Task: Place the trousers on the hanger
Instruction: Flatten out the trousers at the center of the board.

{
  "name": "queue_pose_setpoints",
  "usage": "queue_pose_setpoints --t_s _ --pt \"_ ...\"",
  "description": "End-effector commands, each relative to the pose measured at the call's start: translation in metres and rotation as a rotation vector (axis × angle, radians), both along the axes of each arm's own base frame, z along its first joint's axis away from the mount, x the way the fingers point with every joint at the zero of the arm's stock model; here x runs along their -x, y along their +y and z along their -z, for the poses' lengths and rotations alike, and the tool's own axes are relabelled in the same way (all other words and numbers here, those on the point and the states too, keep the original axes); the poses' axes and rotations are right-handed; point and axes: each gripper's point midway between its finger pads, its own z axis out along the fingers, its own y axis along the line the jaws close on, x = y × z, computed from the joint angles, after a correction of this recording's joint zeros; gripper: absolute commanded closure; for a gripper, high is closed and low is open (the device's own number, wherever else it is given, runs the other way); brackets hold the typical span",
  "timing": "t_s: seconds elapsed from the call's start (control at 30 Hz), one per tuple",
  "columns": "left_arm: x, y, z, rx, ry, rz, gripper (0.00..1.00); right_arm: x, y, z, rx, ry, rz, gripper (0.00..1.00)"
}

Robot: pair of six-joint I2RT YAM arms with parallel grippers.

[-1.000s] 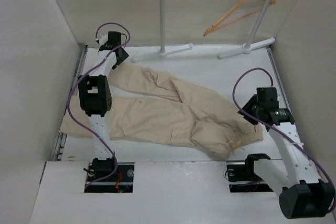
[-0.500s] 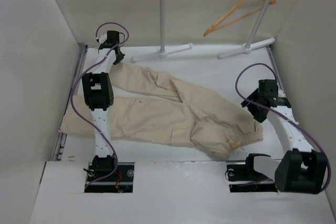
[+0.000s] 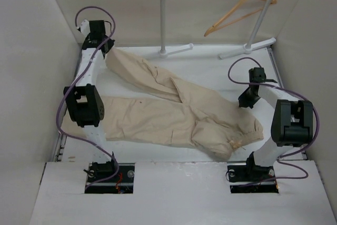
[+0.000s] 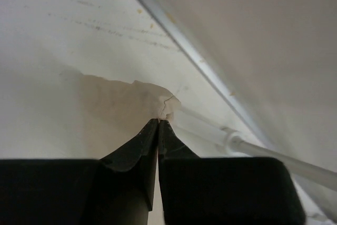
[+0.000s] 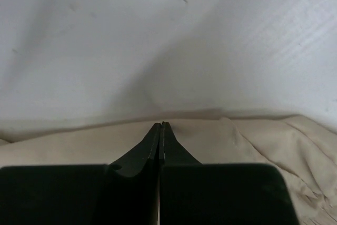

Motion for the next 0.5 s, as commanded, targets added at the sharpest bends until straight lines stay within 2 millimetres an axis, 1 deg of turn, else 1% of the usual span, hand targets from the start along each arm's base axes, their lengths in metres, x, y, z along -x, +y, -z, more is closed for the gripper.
queue_pose_setpoints --t_s 0.0,0.07,0.17,0.2,0.23,0.27,0.3,0.33,0.37,0.4,0.47 --pt "0.006 0.017 -0.069 0.091 -0.183 -0.051 0.98 -0.06 -0.012 -0.037 0.007 -0.188 0.021 1.0" --pt "0.014 0.026 -0.084 0.129 -0.216 -0.072 0.99 -0.078 -0.02 -0.048 0.011 -0.228 0.05 1.0" --pt "0.025 0.034 -0.11 0.16 -0.273 -0.084 0.98 -0.11 -0.022 -0.07 0.004 -0.328 0.055 1.0" --pt "0.03 0.039 -0.118 0.161 -0.288 -0.091 0.98 -0.114 -0.019 -0.073 0.0 -0.327 0.036 0.96" --pt "0.037 0.046 -0.122 0.156 -0.301 -0.106 0.98 -0.114 -0.018 -0.072 0.001 -0.31 0.029 0.87" --pt "0.043 0.054 -0.124 0.144 -0.315 -0.124 0.98 -0.109 -0.016 -0.067 0.009 -0.274 0.006 0.72" --pt "0.05 0.062 -0.121 0.132 -0.329 -0.147 0.97 -0.102 -0.009 -0.06 0.005 -0.245 -0.023 0.57" --pt "0.057 0.068 -0.112 0.13 -0.344 -0.165 0.97 -0.094 -0.001 -0.053 0.004 -0.225 -0.045 0.5" --pt "0.063 0.074 -0.104 0.133 -0.357 -0.179 0.97 -0.089 0.005 -0.048 -0.001 -0.226 -0.057 0.47" --pt "0.073 0.081 -0.087 0.146 -0.357 -0.203 0.96 -0.084 0.01 -0.046 -0.01 -0.235 -0.061 0.44" --pt "0.095 0.092 -0.043 0.177 -0.305 -0.266 0.96 -0.074 0.023 -0.043 -0.033 -0.232 -0.09 0.33"
